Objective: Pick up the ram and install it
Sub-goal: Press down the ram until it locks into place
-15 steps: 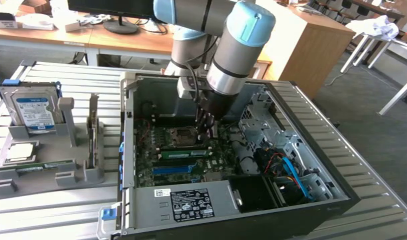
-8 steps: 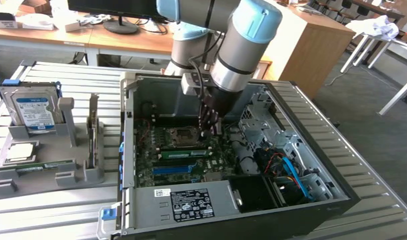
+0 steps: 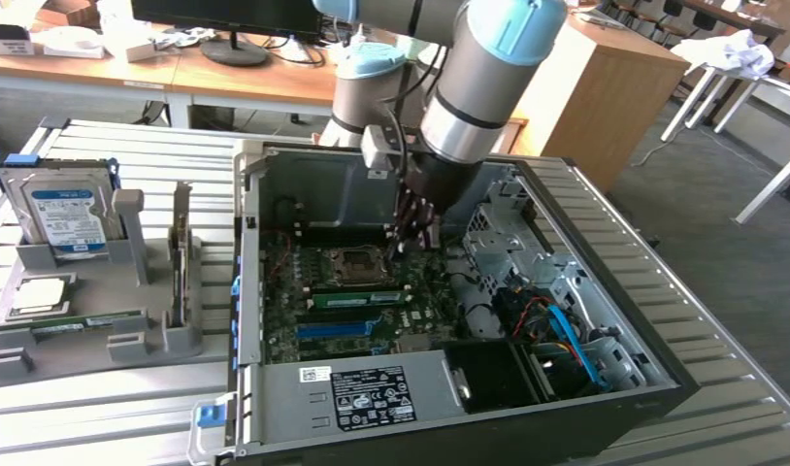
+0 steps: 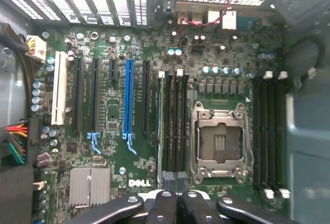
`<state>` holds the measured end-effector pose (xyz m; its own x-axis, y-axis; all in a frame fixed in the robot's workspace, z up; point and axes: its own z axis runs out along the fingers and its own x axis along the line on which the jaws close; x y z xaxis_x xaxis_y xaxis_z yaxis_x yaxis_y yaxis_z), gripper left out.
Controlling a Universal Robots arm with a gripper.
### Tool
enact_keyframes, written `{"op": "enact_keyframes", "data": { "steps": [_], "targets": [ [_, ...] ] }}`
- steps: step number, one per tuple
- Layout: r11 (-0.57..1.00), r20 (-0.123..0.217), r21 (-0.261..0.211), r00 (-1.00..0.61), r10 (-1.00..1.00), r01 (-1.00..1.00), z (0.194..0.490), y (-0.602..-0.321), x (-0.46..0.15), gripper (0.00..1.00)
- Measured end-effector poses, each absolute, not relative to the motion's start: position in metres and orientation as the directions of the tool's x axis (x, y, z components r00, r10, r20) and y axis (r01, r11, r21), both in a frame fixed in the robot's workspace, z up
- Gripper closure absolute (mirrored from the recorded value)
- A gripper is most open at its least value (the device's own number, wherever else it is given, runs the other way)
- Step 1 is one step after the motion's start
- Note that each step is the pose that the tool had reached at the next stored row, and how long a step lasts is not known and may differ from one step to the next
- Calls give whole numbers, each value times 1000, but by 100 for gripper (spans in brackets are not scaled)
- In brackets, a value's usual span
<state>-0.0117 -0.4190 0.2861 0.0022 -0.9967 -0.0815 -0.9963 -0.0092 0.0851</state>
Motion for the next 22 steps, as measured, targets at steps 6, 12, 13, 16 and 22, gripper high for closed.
{"op": "enact_keyframes", "data": {
  "steps": [6, 12, 13, 16, 22],
  "targets": [
    [-10, -95, 85, 2, -995, -996, 306, -419, -10, 90],
    [-12, -110, 85, 2, -994, -996, 322, -419, -7, 90],
    [-12, -112, 85, 2, -994, -996, 322, -419, -6, 90],
    [-12, -115, 96, 1, -993, -995, 322, -419, 3, 90],
    [-13, -120, 121, -2, -993, -993, 322, -419, 24, 90]
  ]
}}
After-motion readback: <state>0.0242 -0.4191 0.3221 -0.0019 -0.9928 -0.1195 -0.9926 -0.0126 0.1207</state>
